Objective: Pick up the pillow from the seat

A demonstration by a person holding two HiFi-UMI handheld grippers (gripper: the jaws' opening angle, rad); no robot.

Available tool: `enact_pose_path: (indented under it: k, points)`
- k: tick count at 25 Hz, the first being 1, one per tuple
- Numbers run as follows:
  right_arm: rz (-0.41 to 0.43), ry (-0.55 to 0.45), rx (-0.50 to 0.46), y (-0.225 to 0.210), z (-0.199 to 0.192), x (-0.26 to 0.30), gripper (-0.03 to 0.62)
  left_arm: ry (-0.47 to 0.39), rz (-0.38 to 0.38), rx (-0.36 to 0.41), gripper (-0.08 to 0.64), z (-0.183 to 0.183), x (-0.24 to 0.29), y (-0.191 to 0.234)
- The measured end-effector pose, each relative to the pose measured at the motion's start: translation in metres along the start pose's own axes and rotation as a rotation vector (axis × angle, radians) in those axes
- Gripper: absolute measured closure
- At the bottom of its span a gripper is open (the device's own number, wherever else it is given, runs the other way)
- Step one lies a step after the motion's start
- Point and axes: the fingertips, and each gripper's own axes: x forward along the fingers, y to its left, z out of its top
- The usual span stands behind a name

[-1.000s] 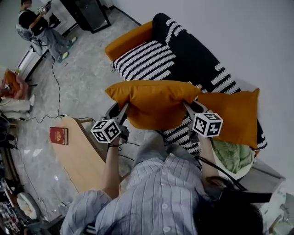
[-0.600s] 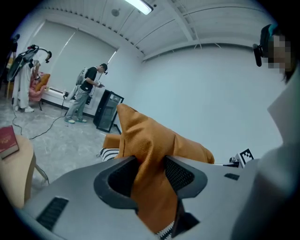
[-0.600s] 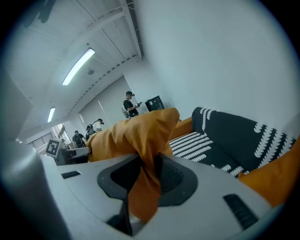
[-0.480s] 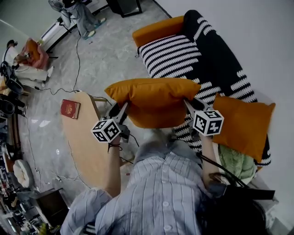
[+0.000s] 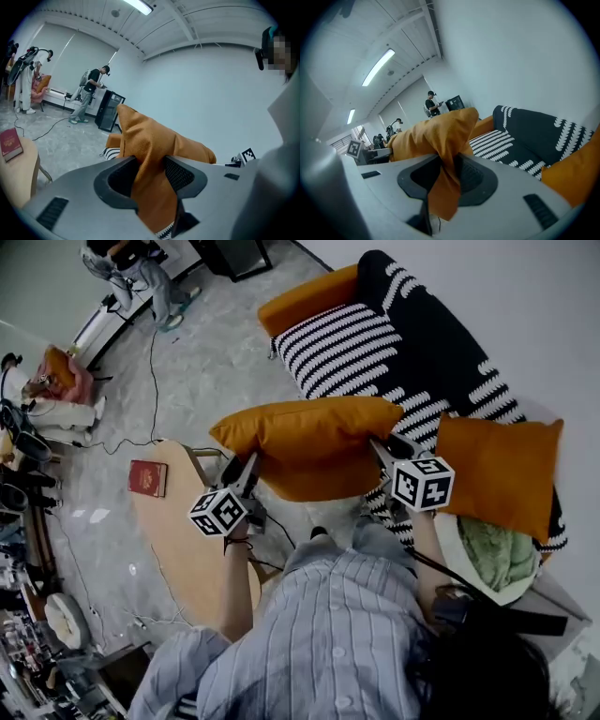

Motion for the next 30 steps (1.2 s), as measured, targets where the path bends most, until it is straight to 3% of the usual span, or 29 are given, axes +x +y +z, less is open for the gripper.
enact_pose_path:
  k: [7, 16, 30]
  points:
    - [-0.070, -0.020, 0.002, 0.028, -0.019, -0.006, 0.480, 0.038, -0.064, 0.028, 0.357, -0.001, -0.019, 0.018]
    - [-0.123, -0.044, -0.013, 0.095, -0.044, 0.001, 0.480, 0.067, -0.158, 0.049, 0.357, 0.008, -0.071, 0.062]
    - [-0.123, -0.049, -0.033, 0.180, -0.084, 0.000, 0.480, -0.002, -0.175, 0.028, 0.357, 0.013, -0.143, 0.114]
